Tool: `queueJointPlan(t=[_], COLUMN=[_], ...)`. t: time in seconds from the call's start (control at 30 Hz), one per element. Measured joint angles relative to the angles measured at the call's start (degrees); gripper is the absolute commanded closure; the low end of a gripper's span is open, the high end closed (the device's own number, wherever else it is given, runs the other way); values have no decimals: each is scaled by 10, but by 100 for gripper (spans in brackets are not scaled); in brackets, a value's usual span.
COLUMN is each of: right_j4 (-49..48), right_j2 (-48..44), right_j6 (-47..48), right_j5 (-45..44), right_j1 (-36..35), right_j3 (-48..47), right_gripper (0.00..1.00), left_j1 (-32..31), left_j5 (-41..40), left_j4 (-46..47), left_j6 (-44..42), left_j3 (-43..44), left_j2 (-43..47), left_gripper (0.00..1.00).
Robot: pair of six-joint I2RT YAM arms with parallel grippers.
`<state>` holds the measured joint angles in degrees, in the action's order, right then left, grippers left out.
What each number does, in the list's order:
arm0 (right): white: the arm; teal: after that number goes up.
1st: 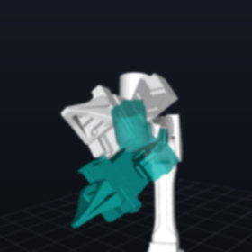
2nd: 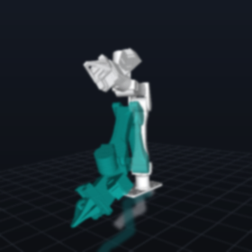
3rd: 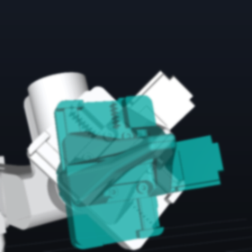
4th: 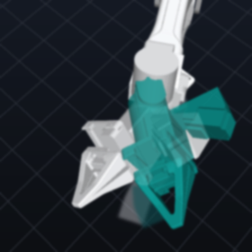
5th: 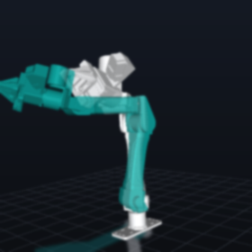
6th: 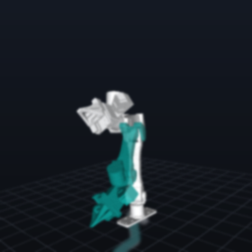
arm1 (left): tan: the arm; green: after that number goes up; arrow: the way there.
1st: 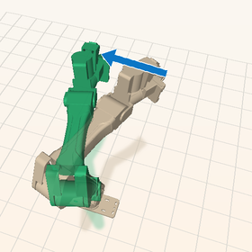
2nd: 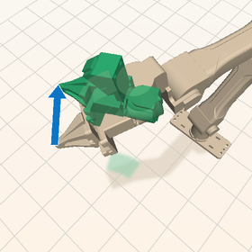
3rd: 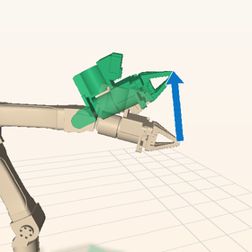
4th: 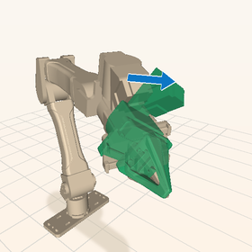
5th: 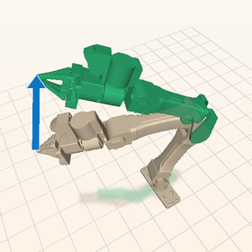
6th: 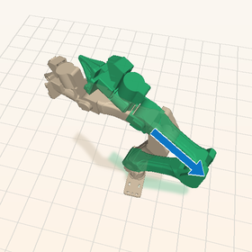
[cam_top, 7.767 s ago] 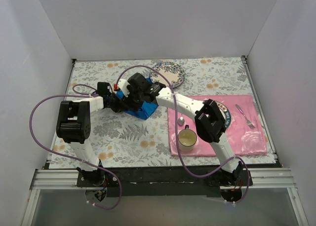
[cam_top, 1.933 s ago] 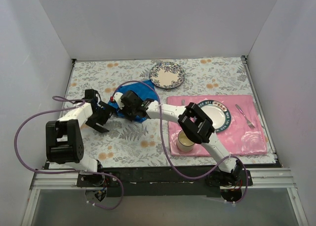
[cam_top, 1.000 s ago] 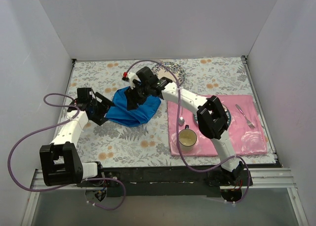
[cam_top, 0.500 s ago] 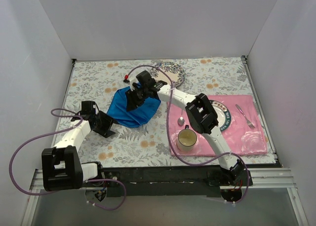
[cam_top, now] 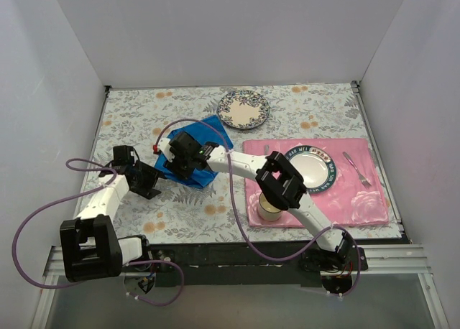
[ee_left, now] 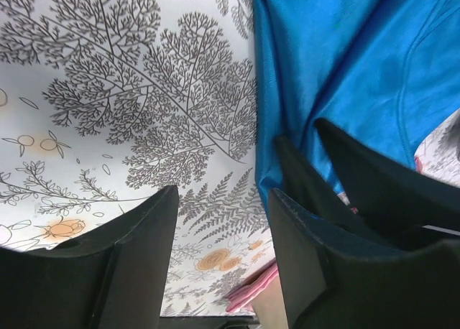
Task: Fold the napkin, place the utensils inside, and roll it up
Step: Roll the napkin with the utensil
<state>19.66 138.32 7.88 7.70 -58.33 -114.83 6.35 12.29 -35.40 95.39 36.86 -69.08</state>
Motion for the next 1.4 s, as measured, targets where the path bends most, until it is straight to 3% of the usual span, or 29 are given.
queueJointPlan(t=[0.13, 0.3, 0.4, 0.57, 0.63, 0.7, 0.8, 0.93, 1.1, 1.4], right_j4=[-5, -23, -31, -28, -23, -20, -13, -11, -28, -54], right_j2=[0, -2, -11, -31, -38, -46, -65, -96, -180, -246], right_j6=[22, 29, 29, 24, 21, 11, -9, -47, -92, -112], right_j5=[-60, -75, -70, -38, -21, -7, 17, 40, 61, 68], right_j1=[-23, -22, -18, -13, -10, -9, -2, 15, 68, 113], right_j3=[6, 16, 31, 57, 60, 60, 60, 64, 156, 254], right_gripper=[63, 78, 80, 65, 53, 45, 44, 44, 44, 47], left_j1=[12, 21, 23, 30, 33, 34, 35, 35, 23, -48], left_j5=[-5, -5, -5, 3, 15, 30, 58, 69, 64, -5], left_j4=[-2, -4, -4, 2, 11, 23, 48, 68, 74, 58], left_j6=[-1, -2, -2, -7, -10, -15, -27, -35, -40, -36], left_j3=[6, 6, 6, 6, 9, 19, 47, 92, 151, 217], left_j2=[2, 2, 2, 0, -9, -27, -71, -124, -191, -271], left_gripper=[47, 47, 47, 47, 47, 40, 35, 40, 44, 53])
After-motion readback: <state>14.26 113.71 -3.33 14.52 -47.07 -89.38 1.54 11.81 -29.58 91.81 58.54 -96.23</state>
